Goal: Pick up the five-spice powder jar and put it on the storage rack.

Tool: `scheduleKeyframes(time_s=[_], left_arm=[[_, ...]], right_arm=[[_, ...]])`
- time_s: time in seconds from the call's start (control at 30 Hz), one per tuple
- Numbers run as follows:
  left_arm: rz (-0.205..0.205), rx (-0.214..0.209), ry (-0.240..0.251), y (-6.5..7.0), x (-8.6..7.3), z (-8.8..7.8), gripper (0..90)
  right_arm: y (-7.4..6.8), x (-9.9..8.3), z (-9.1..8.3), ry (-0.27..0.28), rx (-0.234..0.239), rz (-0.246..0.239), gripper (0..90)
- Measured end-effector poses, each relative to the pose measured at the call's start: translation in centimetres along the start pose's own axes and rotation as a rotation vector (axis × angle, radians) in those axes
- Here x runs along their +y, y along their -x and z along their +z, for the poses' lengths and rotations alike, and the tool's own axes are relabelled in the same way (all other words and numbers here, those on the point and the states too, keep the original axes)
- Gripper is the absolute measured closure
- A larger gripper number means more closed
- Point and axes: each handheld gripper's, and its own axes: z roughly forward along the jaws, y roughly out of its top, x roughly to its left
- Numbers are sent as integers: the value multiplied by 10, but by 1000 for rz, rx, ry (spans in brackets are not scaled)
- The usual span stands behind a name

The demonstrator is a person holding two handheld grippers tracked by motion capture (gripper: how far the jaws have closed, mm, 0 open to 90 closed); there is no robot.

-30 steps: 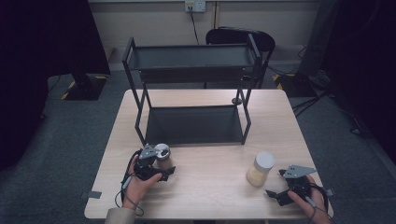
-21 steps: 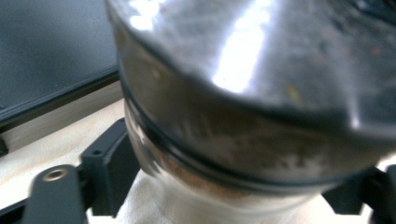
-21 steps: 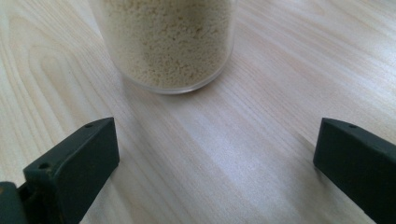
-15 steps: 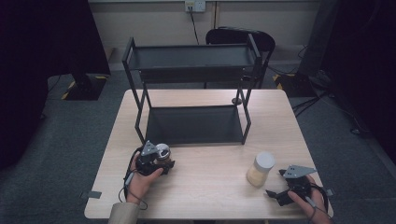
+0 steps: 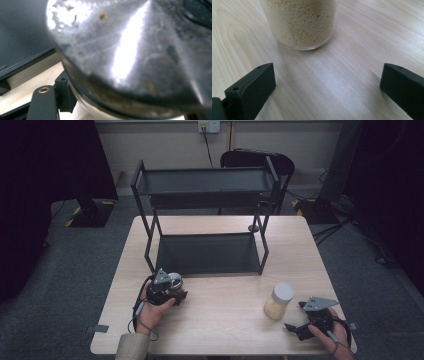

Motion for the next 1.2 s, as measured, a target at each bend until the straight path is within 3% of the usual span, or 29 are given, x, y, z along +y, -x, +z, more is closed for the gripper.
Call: scheduleKeyframes(time_s=[0.9, 1.2], left_arm=[[-41, -62, -37, -17, 61, -19, 295], [-29, -43, -34, -16, 82, -23, 295]], right_arm=[[0, 0, 0, 0, 0, 0, 0], [0, 0, 0, 0, 0, 0, 0]])
